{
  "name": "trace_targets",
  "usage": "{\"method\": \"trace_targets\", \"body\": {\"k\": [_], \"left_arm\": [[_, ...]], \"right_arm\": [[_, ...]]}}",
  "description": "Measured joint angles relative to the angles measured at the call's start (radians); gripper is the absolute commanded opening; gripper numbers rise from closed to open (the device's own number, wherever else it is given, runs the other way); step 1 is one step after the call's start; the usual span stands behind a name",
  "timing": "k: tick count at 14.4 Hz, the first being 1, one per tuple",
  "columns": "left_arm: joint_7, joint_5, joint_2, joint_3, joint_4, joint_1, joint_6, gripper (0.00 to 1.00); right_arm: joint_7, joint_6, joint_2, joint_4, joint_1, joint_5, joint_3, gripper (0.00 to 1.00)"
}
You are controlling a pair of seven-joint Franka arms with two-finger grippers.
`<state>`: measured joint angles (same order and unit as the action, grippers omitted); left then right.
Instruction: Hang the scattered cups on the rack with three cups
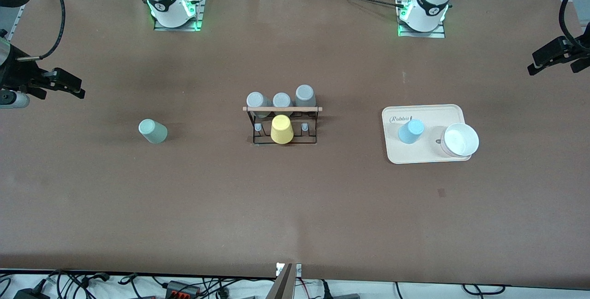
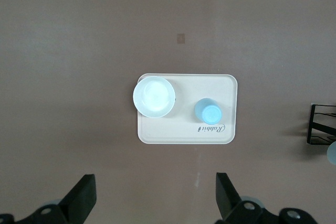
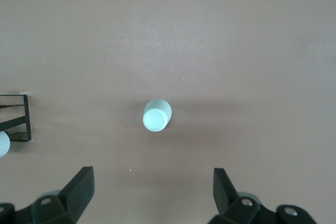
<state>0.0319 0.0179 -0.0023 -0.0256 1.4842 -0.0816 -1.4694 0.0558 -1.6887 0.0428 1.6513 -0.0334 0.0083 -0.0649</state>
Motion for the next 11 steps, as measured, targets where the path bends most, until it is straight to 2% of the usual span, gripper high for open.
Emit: {"method": "trace_targets", "body": {"k": [8,11], "left_arm": [[0.000,0.000,0.005,-0.003,0.002,0.002,0.000,1.00],[0.000,0.000,0.051,-0.011,0.008,0.016,0.001,1.00]], "right_arm": [[0.000,-0.001,-0.001,0.000,0.000,0.000,0.000,1.00],[0.000,-0.004,-0.001,0.000,0.000,-0.001,0.000,1.00]]}}
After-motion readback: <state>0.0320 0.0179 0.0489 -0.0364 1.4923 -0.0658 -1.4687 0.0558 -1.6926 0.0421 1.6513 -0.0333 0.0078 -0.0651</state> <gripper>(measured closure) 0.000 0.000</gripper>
